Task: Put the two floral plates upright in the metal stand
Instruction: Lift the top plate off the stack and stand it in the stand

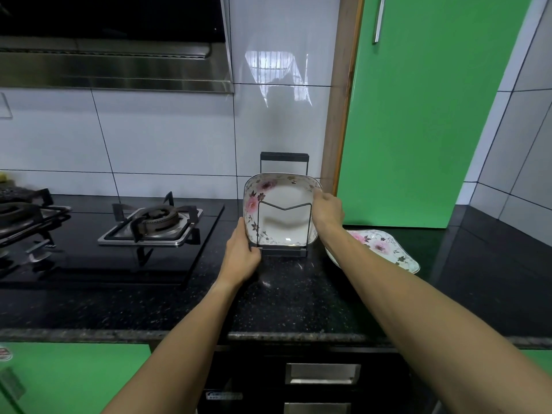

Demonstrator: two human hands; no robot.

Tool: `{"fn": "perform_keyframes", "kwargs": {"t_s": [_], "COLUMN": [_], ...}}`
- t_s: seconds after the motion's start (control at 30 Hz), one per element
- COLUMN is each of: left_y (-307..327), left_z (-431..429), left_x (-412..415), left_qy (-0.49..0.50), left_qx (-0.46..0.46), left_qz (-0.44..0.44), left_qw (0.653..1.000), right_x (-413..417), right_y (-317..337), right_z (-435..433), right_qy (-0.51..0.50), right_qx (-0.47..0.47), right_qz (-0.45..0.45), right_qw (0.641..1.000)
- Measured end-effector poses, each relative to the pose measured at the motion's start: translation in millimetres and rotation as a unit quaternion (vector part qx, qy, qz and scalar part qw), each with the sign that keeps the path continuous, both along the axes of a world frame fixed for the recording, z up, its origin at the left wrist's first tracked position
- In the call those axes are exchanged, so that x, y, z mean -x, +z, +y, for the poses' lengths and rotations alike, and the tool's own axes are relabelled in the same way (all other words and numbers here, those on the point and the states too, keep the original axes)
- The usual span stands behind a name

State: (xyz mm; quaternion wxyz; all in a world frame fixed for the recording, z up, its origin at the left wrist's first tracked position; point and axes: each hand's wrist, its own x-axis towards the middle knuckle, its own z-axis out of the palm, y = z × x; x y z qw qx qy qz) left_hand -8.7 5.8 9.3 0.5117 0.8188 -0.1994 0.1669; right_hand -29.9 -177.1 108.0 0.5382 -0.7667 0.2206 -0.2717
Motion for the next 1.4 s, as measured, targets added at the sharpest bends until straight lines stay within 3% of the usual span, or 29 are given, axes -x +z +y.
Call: {"fn": "perform_keyframes", "kwargs": {"t_s": [0.9,1.4], "left_y": [6.1,10.9], "left_z": [1.8,-0.7], "left_x": [6.1,25.4], "left_qy": [0.003,0.048], "left_qx": [-0.006,-0.016], "left_qz": [0.010,0.070], "left_qw": [1.000,0.996], "right_x": [4.8,20.5], "right_y": [-13.8,-7.5], "right_z": [3.9,-22.5], "right_qy": [0.020,0.027], "right_qx": [-0.046,-0.006], "right_qz": [0.001,0.017], "right_qw": [0.999,0.999]}}
